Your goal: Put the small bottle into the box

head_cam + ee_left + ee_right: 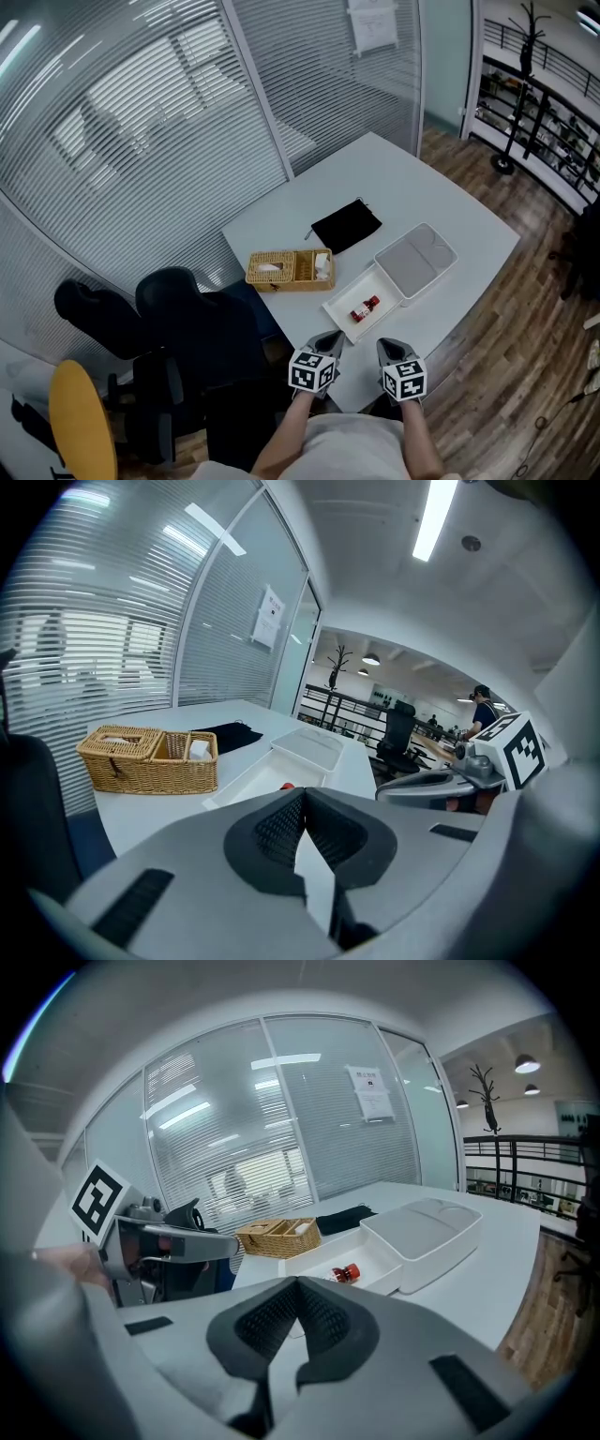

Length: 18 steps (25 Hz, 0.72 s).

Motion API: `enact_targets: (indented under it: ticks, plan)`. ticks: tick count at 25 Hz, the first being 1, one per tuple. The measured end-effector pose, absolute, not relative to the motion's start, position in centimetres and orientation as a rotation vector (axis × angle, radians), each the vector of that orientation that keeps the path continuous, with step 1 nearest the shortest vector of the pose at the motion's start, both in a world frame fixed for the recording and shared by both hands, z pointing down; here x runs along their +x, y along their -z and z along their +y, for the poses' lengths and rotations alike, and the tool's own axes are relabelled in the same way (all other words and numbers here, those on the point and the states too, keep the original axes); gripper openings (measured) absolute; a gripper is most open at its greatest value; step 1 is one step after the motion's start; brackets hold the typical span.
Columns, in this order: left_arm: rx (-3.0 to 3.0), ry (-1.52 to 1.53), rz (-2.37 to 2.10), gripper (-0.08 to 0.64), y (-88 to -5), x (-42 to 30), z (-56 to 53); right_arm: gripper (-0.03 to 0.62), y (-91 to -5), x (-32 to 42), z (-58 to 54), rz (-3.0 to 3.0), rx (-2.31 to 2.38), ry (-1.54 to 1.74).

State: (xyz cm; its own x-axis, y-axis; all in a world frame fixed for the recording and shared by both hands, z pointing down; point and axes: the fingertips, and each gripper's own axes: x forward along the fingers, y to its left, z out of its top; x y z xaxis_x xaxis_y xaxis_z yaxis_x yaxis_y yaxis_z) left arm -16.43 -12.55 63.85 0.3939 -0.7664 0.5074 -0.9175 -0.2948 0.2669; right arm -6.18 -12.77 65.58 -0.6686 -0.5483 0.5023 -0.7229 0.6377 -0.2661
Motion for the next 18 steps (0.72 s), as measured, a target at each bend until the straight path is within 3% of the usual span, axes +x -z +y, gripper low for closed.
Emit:
enact_targets:
  ticks: [18]
  plan:
    - [2.153, -0.398, -1.436, 0.028, -63.96, -16.14, -12.39, 0.006, -65.8, -6.29, -12.7, -2.485, 1.014, -0.662]
